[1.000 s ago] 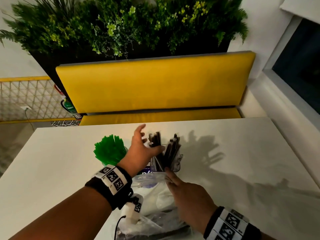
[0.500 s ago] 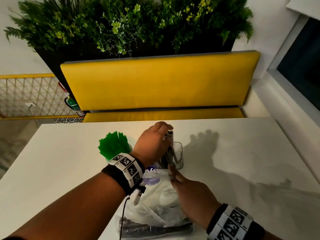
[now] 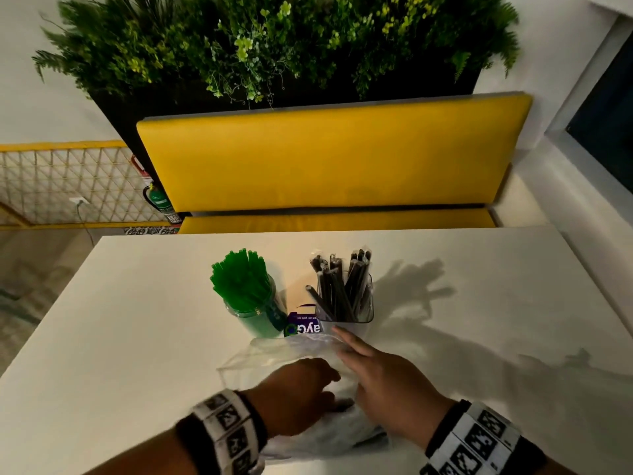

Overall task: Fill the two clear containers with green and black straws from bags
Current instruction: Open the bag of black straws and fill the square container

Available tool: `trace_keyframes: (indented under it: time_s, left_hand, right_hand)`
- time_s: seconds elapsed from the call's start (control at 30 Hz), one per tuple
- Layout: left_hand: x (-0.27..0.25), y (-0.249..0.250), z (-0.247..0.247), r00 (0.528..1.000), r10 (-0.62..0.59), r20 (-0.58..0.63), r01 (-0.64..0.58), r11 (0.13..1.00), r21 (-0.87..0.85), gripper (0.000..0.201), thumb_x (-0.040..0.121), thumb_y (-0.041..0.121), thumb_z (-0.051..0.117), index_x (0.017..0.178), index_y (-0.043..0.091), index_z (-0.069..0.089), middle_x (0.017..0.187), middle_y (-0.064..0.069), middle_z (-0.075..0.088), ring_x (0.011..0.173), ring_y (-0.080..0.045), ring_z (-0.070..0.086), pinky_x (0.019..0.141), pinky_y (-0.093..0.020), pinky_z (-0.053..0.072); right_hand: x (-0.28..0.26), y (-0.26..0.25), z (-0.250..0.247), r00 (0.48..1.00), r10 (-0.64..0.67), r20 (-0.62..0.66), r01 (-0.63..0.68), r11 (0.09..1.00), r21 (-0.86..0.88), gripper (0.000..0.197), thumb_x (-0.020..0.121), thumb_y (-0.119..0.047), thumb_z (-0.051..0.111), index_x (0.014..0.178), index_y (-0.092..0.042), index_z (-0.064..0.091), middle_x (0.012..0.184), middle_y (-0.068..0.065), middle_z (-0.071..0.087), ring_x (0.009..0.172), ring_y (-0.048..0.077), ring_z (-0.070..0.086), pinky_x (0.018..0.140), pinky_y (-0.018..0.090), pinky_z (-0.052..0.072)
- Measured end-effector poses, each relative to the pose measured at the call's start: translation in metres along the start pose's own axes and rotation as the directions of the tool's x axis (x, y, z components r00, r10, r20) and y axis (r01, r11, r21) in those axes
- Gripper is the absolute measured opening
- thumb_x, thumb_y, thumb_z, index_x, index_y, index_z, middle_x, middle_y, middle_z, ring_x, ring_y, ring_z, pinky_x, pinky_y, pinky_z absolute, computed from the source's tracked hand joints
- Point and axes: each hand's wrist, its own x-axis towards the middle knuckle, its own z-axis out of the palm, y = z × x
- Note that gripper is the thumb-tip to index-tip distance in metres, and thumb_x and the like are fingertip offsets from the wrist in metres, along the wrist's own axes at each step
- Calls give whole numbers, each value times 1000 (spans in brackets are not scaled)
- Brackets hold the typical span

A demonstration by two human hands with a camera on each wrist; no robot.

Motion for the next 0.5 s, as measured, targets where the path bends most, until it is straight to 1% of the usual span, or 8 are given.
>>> trace_keyframes:
  time_s: [0.07,0.13,0.2,0.27,0.33,0.4,0.43,0.5]
  left_hand:
    - [12,1,20,995,-70,69,68,997,22,58,96,63,37,136,23,51,138,-5,54,125,-26,52,106,-37,42]
    - [17,7,33,986,-100,130,78,984,161,57,98,61,25,128,21,52,130,-11,55,119,-33,52,99,-46,42]
    - [19,12,42,983,-120,141,86,969,230,53,101,56,22,124,20,53,125,-13,53,117,-35,51,95,-48,40]
    - [19,15,46,984,-130,119,109,980,168,52,102,55,26,126,18,53,128,-13,53,120,-34,50,97,-43,39]
    - [18,18,44,993,-96,61,98,995,-28,45,104,46,35,132,15,52,136,-10,52,127,-30,48,99,-34,35]
    - [14,24,37,999,-41,11,42,984,-171,39,103,37,44,137,17,51,141,-5,53,131,-25,48,97,-25,33]
    - [13,24,35,999,-35,18,37,982,-184,38,103,39,43,134,20,53,139,-5,56,128,-23,51,94,-23,32]
    - [12,26,34,994,-62,93,78,982,-172,42,103,49,36,124,21,57,128,-8,62,117,-27,58,89,-28,36]
  right_hand:
    - [-1,-2,3,999,-29,-45,31,999,38,66,84,-2,48,141,-33,39,147,-47,-14,99,15,65,73,31,52]
    - [-3,-5,5,995,-31,-92,36,997,63,63,84,-4,46,140,-32,42,150,-45,-8,101,9,65,77,29,53]
    - [-5,-5,9,994,-26,-108,33,997,67,66,86,-7,46,145,-35,38,150,-45,-5,105,5,62,80,21,50]
    - [-9,-4,10,995,-28,-97,35,997,65,62,87,-10,45,142,-38,43,151,-43,-1,108,5,61,82,20,47]
    - [-13,-2,9,997,-18,-69,22,998,51,53,88,-11,45,131,-42,54,154,-39,3,109,5,61,86,22,49]
    - [-16,-1,6,1000,6,-30,-5,1000,25,51,89,-10,47,125,-44,59,156,-33,11,110,6,61,90,23,49]
    - [-16,-1,5,1000,16,-11,-15,1000,18,50,89,-9,47,125,-43,60,157,-31,13,110,7,61,91,23,49]
    - [-17,-5,5,1000,26,14,-27,1000,7,51,89,-9,46,127,-40,59,157,-29,14,108,10,62,91,25,49]
